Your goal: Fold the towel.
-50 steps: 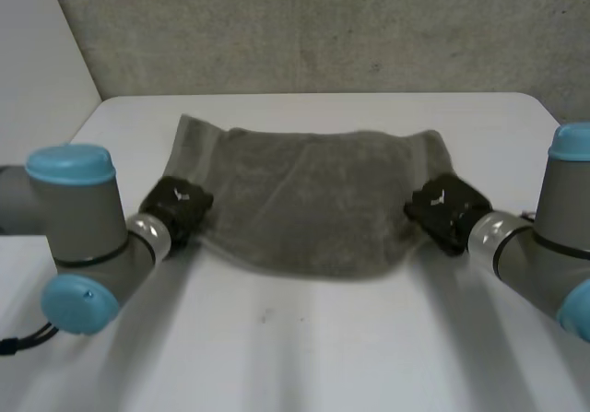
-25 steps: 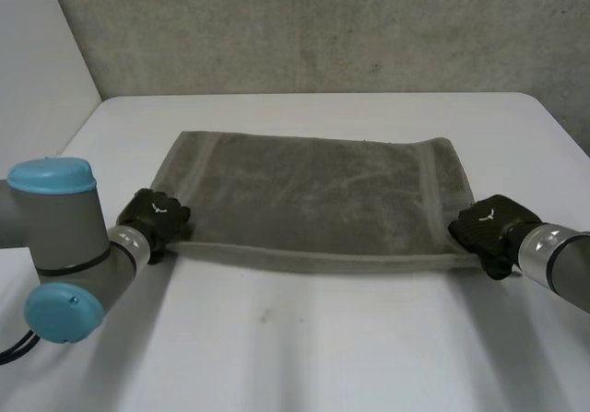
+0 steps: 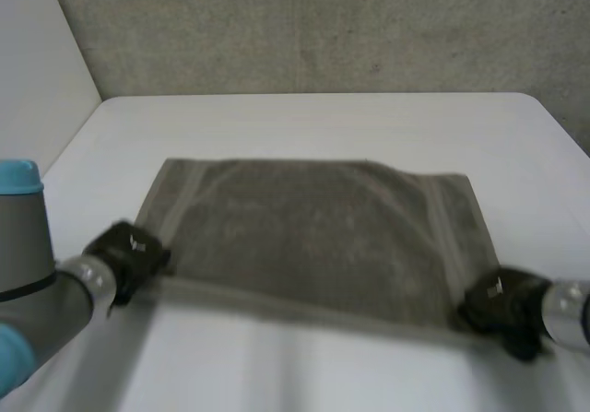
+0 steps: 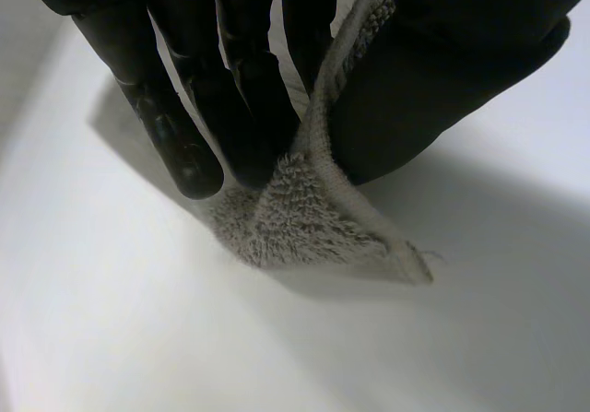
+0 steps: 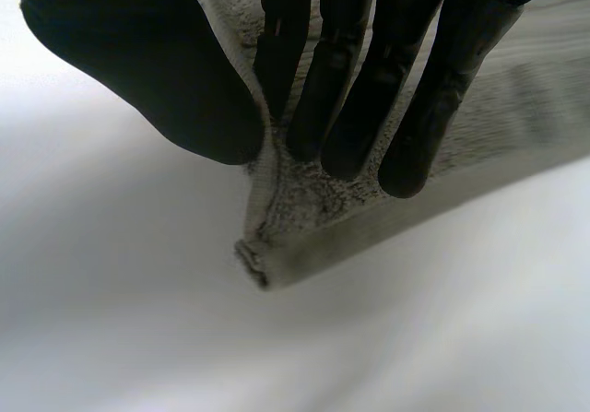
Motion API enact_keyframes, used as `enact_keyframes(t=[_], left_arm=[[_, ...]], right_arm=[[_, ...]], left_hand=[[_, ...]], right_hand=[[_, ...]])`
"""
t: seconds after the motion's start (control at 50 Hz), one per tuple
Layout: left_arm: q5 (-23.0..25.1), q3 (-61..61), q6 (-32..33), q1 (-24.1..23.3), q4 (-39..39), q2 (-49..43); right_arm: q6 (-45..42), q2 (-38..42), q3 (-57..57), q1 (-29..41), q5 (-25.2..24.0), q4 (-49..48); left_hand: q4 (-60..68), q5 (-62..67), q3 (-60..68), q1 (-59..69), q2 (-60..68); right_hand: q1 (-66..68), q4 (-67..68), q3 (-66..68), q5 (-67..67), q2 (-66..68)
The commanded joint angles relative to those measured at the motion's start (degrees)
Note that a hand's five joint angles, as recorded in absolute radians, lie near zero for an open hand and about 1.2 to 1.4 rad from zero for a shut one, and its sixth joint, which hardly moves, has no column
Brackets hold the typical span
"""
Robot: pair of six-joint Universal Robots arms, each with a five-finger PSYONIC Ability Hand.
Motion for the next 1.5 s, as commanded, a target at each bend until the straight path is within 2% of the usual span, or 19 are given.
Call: enact_keyframes(t=[0.02,0.2,0.32,0.42,0.52,0.64,0.78,0.8,0.82,0.84,0.86,0.9,1.0,1.1,1.16,1.22,1.34,1.38,1.5], left_arm=[[0.48,-0.68,3.59,0.55,-13.3,3.82],[1.09,6.71,2.8,0.46,-2.56,1.27],[0.92,17.61,-2.91,-1.21,3.33,-7.17],[0.74,30.5,-7.39,-2.35,6.83,-17.6],[0.3,41.39,-7.57,-2.88,7.46,-25.95],[0.56,50.38,-7.48,-2.97,7.63,-34.22],[0.65,54.96,-6.96,-2.97,9.13,-39.34],[0.57,55.23,-6.87,-2.97,9.13,-40.21],[0.39,55.23,-6.78,-2.97,9.21,-40.82],[0.39,55.23,-6.78,-2.97,9.21,-40.83],[0.48,55.32,-6.78,-2.97,9.21,-41.18],[0.48,55.23,-6.7,-2.97,9.48,-41.18],[0.3,55.14,-7.05,-3.67,10.09,-39.86],[0.13,53.82,-7.66,-4.9,9.92,-36.08],[0.13,49.18,-7.84,-4.99,9.83,-31.0],[0.21,47.14,-7.92,-5.08,9.74,-29.05],[1.0,38.7,-12.58,-4.72,10.18,-23.78],[1.44,36.87,-17.48,-4.02,10.18,-21.85],[3.47,36.07,-22.87,-1.38,10.18,-21.41]], right_arm=[[-9.34,-2.03,-0.84,-4.96,-2.12,9.78],[-1.51,0.69,-9.46,-4.43,-2.48,-2.55],[5.69,7.72,-16.93,-1.18,-0.99,-10.81],[9.47,14.56,-22.9,3.12,4.01,-22.38],[10.0,20.1,-26.68,4.79,5.96,-32.32],[9.56,25.9,-31.25,6.29,6.4,-37.61],[9.03,30.4,-34.95,6.38,6.22,-38.94],[9.03,31.09,-35.47,6.64,6.31,-39.63],[9.12,31.54,-35.83,6.9,6.48,-40.51],[9.12,31.54,-35.83,6.9,6.49,-40.52],[9.12,31.72,-35.83,6.99,6.57,-41.47],[9.29,31.63,-35.83,6.99,7.1,-42.09],[10.18,29.26,-34.16,7.08,7.54,-42.01],[14.31,23.1,-30.03,6.64,6.92,-41.75],[20.18,16.36,-25.12,6.2,6.66,-40.26],[21.6,14.23,-23.17,6.2,6.4,-38.32],[24.06,10.62,-17.11,3.04,2.0,-25.14],[24.15,10.1,-12.83,-0.2,-0.88,-21.37],[24.15,8.87,-6.56,-3.73,-5.2,-23.12]], left_hand=[[10.29,11.42,10.4,13.49,10.29],[10.29,11.42,10.4,13.49,10.29],[10.29,11.42,10.4,13.49,10.29],[10.29,11.42,10.4,13.49,10.29],[10.29,11.42,10.4,13.49,10.29],[10.29,11.42,10.4,13.49,10.29],[10.29,11.42,10.4,13.49,10.29],[-7.0,-5.88,-6.9,-3.8,-7.01],[-33.32,-32.2,-33.22,-30.12,-33.33],[-33.58,-32.46,-33.48,-30.38,-33.59],[-51.24,-50.11,-51.13,-48.04,-51.24],[-57.25,-56.12,-57.14,-54.05,-57.25],[-57.14,-56.01,-57.03,-53.94,-57.14],[-56.97,-55.84,-56.86,-53.77,-56.97],[-56.63,-55.51,-56.53,-53.43,-56.64],[-56.46,-55.34,-56.36,-53.26,-56.47],[-56.3,-55.17,-56.19,-53.1,-56.3],[-56.46,-55.34,-56.36,-53.26,-56.47],[-57.14,-56.01,-57.03,-53.94,-57.14]], right_hand=[[24.89,11.7,12.07,13.59,12.7],[24.89,11.7,12.07,13.59,12.7],[24.89,11.7,12.07,13.59,12.7],[24.89,11.7,12.07,13.59,12.7],[24.89,11.7,12.07,13.59,12.7],[24.89,11.7,12.07,13.59,12.7],[22.09,8.9,9.27,10.79,9.9],[-9.39,-22.57,-22.2,-20.68,-21.57],[-38.51,-51.69,-51.33,-49.81,-50.7],[-38.8,-51.99,-51.62,-50.1,-50.99],[-45.11,-58.3,-57.93,-56.41,-57.3],[-45.11,-58.3,-57.93,-56.41,-57.3],[-45.11,-58.3,-57.93,-56.41,-57.3],[-45.11,-58.3,-57.93,-56.41,-57.3],[-45.11,-58.3,-57.93,-56.41,-57.3],[-45.11,-58.3,-57.93,-56.41,-57.3],[-45.11,-58.3,-57.93,-56.41,-57.3],[-45.11,-58.3,-57.93,-56.41,-57.3],[-41.5,-54.68,-54.31,-52.79,-53.68]])
